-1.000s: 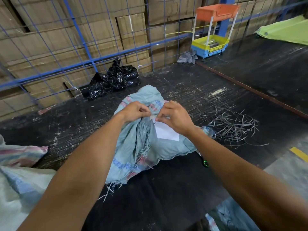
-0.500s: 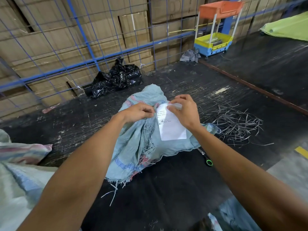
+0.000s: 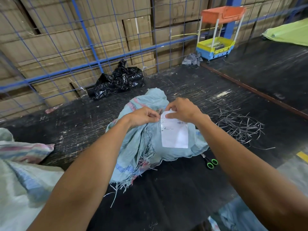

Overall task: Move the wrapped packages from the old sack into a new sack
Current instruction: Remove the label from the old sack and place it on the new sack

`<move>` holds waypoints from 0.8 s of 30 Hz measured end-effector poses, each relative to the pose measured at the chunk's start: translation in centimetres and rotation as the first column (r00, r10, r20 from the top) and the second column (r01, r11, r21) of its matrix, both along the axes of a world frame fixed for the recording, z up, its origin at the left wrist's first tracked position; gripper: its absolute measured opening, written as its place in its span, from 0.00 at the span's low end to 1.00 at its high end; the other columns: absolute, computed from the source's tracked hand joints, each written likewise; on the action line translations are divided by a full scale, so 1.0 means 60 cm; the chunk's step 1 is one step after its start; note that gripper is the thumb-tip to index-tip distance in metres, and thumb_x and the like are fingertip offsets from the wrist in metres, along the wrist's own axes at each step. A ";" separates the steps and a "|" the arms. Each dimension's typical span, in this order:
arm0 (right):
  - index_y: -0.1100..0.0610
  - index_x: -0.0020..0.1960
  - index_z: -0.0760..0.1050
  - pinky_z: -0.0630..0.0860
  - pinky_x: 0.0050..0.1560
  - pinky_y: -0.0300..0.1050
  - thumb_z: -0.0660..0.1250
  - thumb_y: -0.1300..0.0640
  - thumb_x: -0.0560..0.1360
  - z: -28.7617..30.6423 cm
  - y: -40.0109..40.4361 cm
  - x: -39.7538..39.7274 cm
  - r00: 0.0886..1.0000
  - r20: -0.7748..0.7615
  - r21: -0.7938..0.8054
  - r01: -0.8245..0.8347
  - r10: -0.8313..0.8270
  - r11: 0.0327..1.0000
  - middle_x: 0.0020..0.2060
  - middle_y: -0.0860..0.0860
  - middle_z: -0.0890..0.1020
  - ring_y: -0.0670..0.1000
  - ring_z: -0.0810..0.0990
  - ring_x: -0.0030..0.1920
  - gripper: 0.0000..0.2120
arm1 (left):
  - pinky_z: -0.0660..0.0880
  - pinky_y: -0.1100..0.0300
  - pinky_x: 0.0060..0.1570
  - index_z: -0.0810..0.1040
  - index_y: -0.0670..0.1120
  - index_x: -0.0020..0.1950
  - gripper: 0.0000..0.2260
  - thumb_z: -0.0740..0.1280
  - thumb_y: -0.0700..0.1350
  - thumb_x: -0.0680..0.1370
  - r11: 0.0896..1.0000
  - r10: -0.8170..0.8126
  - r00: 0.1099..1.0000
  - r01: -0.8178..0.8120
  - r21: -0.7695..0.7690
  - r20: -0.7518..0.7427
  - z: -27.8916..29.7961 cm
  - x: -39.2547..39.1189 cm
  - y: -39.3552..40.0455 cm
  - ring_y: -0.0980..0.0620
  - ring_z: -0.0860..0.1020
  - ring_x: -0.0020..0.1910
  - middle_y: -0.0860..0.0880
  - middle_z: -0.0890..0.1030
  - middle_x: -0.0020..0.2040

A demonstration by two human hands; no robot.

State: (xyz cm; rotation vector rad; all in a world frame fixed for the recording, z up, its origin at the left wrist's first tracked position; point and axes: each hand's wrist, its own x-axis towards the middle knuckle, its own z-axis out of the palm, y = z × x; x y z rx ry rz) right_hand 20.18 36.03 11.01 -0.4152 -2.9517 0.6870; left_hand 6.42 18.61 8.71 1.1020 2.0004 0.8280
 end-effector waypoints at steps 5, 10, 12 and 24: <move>0.42 0.45 0.81 0.77 0.43 0.47 0.72 0.42 0.72 -0.008 -0.012 0.016 0.981 -0.190 0.058 -0.035 0.046 0.998 0.43 0.44 0.81 0.48 0.79 0.44 0.06 | 0.70 0.65 0.55 0.84 0.48 0.50 0.06 0.67 0.42 0.81 0.999 0.049 0.998 -0.050 0.008 0.038 0.007 0.005 0.005 0.67 0.78 0.44 0.61 0.83 0.42; 0.50 0.43 0.84 0.65 0.42 0.43 0.75 0.49 0.71 -0.048 -0.023 0.031 0.847 -0.475 0.344 -0.069 0.237 0.937 0.37 0.48 0.77 0.51 0.75 0.41 0.05 | 0.72 0.63 0.59 0.86 0.47 0.48 0.05 0.70 0.41 0.79 0.988 0.138 0.990 -0.140 0.069 0.026 0.015 0.003 0.019 0.60 0.80 0.50 0.53 0.85 0.47; 0.52 0.42 0.84 0.61 0.42 0.43 0.74 0.51 0.71 -0.068 -0.029 0.034 0.794 -0.548 0.388 -0.035 0.262 0.921 0.37 0.49 0.77 0.51 0.72 0.41 0.05 | 0.71 0.66 0.54 0.86 0.47 0.46 0.05 0.71 0.41 0.78 0.984 0.166 0.986 -0.166 0.069 0.011 0.016 0.004 0.032 0.64 0.79 0.46 0.57 0.85 0.43; 0.48 0.46 0.85 0.64 0.46 0.42 0.73 0.55 0.75 -0.085 -0.030 0.044 0.704 -0.647 0.406 -0.008 0.293 0.914 0.46 0.48 0.81 0.53 0.78 0.45 0.03 | 0.73 0.58 0.50 0.80 0.35 0.47 0.08 0.65 0.39 0.77 0.979 0.192 0.981 -0.190 0.068 -0.027 0.031 0.011 0.046 0.54 0.79 0.53 0.48 0.83 0.57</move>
